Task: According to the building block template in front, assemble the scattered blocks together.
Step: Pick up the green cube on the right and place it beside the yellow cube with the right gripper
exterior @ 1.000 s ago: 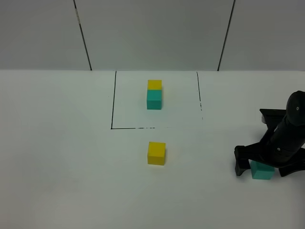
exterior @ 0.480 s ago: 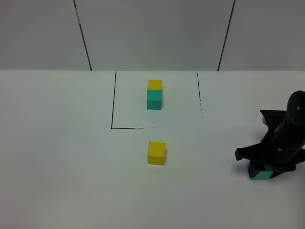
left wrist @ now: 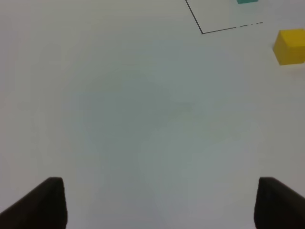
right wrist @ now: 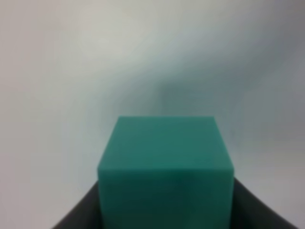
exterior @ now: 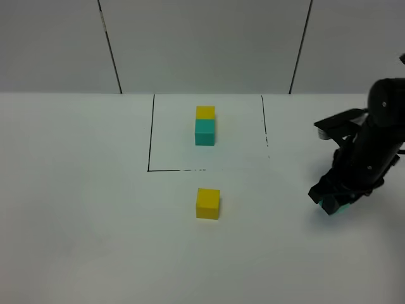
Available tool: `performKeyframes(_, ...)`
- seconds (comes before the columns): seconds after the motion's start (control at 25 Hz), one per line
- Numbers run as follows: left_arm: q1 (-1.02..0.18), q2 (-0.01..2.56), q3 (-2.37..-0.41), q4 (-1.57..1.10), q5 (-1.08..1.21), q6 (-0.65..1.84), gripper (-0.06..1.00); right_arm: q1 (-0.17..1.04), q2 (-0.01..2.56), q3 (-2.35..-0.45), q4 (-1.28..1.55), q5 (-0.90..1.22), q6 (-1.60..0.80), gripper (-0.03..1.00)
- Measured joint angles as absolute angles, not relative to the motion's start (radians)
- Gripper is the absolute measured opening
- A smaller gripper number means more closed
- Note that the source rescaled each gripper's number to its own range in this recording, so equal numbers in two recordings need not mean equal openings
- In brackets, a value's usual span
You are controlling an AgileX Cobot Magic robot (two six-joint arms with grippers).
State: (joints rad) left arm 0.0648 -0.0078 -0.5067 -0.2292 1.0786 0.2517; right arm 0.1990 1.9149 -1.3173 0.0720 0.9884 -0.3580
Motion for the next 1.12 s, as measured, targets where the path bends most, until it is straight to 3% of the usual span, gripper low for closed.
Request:
performKeyframes(0.16,0.065,-0.008,-0.507,-0.229,1.079,0.252,0.91,0.262,1.919,-1.421,0.033,1.054,-0.508,0.00)
performKeyframes(0.44,0.065,-0.008,-0.507,-0.229,1.079,0.252,0.91,0.372,1.979,-1.550,-0.134,1.127,-0.542,0.00)
performKeyframes(0.72,0.065,-0.008,-0.507,-0.229,1.079,0.252,0.91,0.495,2.060,-1.574,-0.104,1.152,-0.744,0.00)
performKeyframes(1.12,0.065,-0.008,-0.507,-0.229,1.079,0.252,0.91,0.529,2.176,-1.586,-0.072,1.102,-0.822,0.00)
